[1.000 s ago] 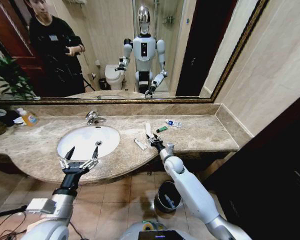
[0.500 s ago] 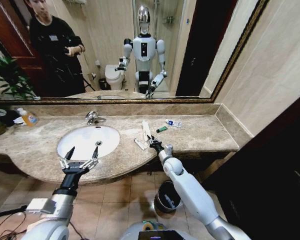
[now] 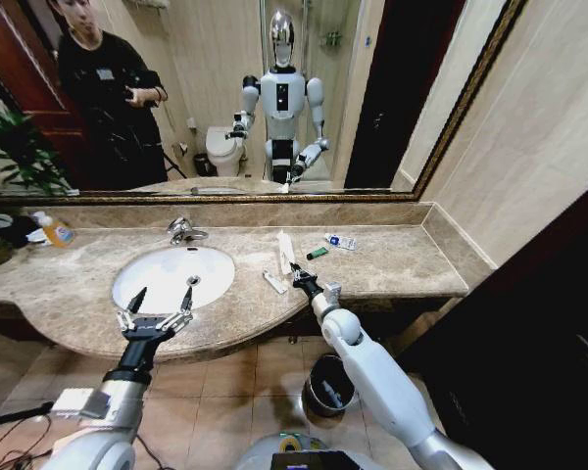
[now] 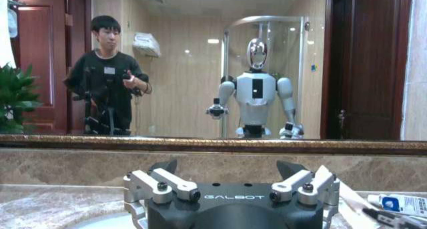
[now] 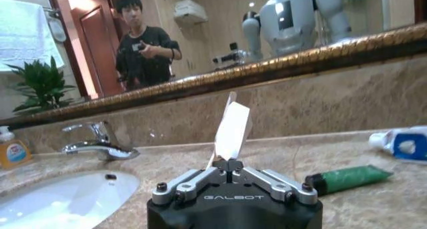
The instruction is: Pick up the trash from the sink and place it in the trash bin.
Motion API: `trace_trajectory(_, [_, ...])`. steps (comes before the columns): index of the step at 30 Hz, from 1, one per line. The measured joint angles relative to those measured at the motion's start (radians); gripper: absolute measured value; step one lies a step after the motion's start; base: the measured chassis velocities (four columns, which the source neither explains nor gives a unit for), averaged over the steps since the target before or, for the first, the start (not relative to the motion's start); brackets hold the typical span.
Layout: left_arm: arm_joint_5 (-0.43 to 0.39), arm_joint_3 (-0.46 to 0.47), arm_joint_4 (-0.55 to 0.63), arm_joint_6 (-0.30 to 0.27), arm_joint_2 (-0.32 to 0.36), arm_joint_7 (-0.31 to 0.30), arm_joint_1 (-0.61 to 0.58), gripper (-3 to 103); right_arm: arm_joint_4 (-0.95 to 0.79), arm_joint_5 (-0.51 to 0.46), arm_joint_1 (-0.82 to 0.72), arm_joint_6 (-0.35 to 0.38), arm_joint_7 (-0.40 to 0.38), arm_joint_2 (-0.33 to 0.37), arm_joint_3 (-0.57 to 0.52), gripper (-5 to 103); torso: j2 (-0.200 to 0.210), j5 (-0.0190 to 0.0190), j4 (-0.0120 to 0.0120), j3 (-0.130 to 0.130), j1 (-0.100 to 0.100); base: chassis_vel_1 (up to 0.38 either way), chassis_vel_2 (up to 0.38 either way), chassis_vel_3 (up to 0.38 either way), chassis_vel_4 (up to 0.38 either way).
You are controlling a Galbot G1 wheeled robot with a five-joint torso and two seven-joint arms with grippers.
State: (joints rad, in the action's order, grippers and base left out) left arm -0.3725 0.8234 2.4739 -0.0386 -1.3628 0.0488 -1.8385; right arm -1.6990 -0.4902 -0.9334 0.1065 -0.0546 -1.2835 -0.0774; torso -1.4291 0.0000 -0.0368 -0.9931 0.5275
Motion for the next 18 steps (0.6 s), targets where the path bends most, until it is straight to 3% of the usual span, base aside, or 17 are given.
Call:
trace_trajectory(8, [0.000, 0.000, 0.000, 0.000, 0.000, 0.000, 0.000, 100, -0.126, 0.010, -0.096, -0.003, 0.034, 0.059, -0.086, 0, 0.000, 0.0003, 0.0000, 0.000, 0.000, 0.000, 0.000, 0.000, 0.000])
trace_trajectory(12, [0.000, 0.000, 0.000, 0.000, 0.000, 0.000, 0.000, 100, -0.270, -0.026, -0.196, -0.002, 0.056, 0.126, -0.176, 0, 0.000, 0.0001, 0.0000, 0.000, 0.000, 0.000, 0.000, 0.000, 0.000])
trace_trajectory(18, [0.000, 0.000, 0.000, 0.000, 0.000, 0.000, 0.000, 100, -0.359, -0.054, -0.310, -0.013, 0.053, 0.172, -0.260, 0, 0.000, 0.0001, 0.0000, 0.000, 0.000, 0.000, 0.000, 0.000, 0.000])
